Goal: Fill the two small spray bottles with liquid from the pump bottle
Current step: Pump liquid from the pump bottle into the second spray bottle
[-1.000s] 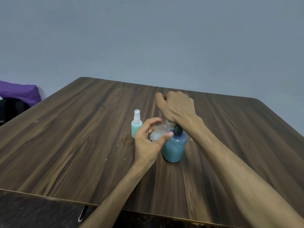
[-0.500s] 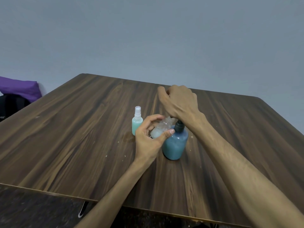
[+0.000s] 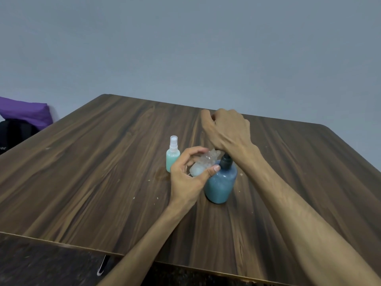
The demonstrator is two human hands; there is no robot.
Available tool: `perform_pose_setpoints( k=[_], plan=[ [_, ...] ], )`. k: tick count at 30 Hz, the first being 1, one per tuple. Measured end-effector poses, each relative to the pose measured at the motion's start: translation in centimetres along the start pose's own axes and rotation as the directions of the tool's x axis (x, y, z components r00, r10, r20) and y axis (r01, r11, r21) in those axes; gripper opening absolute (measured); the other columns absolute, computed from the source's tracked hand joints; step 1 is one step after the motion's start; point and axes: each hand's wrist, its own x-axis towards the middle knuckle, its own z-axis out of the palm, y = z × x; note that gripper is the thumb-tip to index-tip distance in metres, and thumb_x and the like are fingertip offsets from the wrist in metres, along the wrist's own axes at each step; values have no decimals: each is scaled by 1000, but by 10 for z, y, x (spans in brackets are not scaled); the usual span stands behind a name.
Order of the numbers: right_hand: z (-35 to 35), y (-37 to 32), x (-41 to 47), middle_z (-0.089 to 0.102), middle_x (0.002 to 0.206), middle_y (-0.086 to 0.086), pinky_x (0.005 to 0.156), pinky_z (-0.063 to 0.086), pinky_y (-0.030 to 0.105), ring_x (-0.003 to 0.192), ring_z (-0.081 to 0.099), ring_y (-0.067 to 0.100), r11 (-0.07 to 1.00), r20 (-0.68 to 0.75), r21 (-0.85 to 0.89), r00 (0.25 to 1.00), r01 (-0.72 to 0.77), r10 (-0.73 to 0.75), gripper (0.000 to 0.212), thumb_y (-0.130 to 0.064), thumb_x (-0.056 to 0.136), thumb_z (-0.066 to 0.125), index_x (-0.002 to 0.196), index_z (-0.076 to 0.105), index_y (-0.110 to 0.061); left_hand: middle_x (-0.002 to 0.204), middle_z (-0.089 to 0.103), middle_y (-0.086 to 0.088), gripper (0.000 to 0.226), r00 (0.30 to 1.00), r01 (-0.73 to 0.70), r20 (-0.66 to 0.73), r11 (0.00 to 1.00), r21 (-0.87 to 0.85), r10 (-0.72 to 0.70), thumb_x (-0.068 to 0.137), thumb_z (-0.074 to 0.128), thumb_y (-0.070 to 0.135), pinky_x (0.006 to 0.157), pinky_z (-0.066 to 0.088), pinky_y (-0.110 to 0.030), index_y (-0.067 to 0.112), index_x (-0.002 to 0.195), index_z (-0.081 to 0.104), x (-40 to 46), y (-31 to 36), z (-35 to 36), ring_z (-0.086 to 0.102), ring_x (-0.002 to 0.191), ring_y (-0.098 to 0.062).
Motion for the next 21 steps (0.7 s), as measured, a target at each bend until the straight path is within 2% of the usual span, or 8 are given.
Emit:
perform_pose_setpoints(
  k=[2,4,7,11,14,18,21],
  plan=[
    [2,0,0,42,50,1,59,29,36,51,37,22,1000,15,-3,1000,6,-6,57,-38,103,38,51,37,-12,108,76,-8,48,1000,-11,-2,1000,-1,11,72,92,-3,89,61,-31,1,114,69,1,0,0,75,100,-23],
    [2,0,0,46,52,2,63,32,37,53,40,23,1000,54,-14,999,-5,5,58,-38,103,37,52,39,-12,107,76,-8,48,1000,0,-3,1000,0,0,72,92,-2,88,61,-30,1,114,69,1,0,0,75,100,-25],
    [0,1,-1,40,49,0,58,29,35,50,35,22,1000,-15,11,1000,-1,1,57,-37,102,39,51,35,-13,106,76,-7,48,1000,-15,-3,1000,-1,15,72,92,-1,86,61,-30,3,113,69,-1,0,-1,75,99,-25],
    [2,0,0,49,54,2,65,33,37,54,42,21,1000,74,-22,997,-8,10,58,-40,103,36,53,43,-12,108,75,-8,48,1000,4,-3,1000,-1,-4,72,93,0,88,61,-33,3,114,69,1,-2,-1,75,101,-27],
    [-2,1,-1,44,51,0,61,30,35,51,38,21,1000,2,14,1000,-12,12,57,-40,102,37,52,38,-13,107,76,-5,47,1000,-15,-7,1000,-2,15,72,93,0,86,60,-28,4,113,70,-1,-1,-1,75,99,-23],
    [0,-2,1,55,60,4,69,35,38,58,46,22,999,108,-40,994,-18,22,58,-41,103,35,55,46,-12,109,75,-7,48,1000,2,-8,1000,-2,-2,73,93,1,90,61,-34,4,114,69,2,-2,-1,74,103,-28],
    [-5,-2,4,47,54,2,60,30,36,55,41,23,1000,55,-2,998,-29,29,57,-41,104,35,54,38,-13,108,76,-5,47,1000,2,-6,1000,-9,-2,73,93,1,89,62,-37,6,114,70,0,-2,-1,75,102,-29]
  ],
)
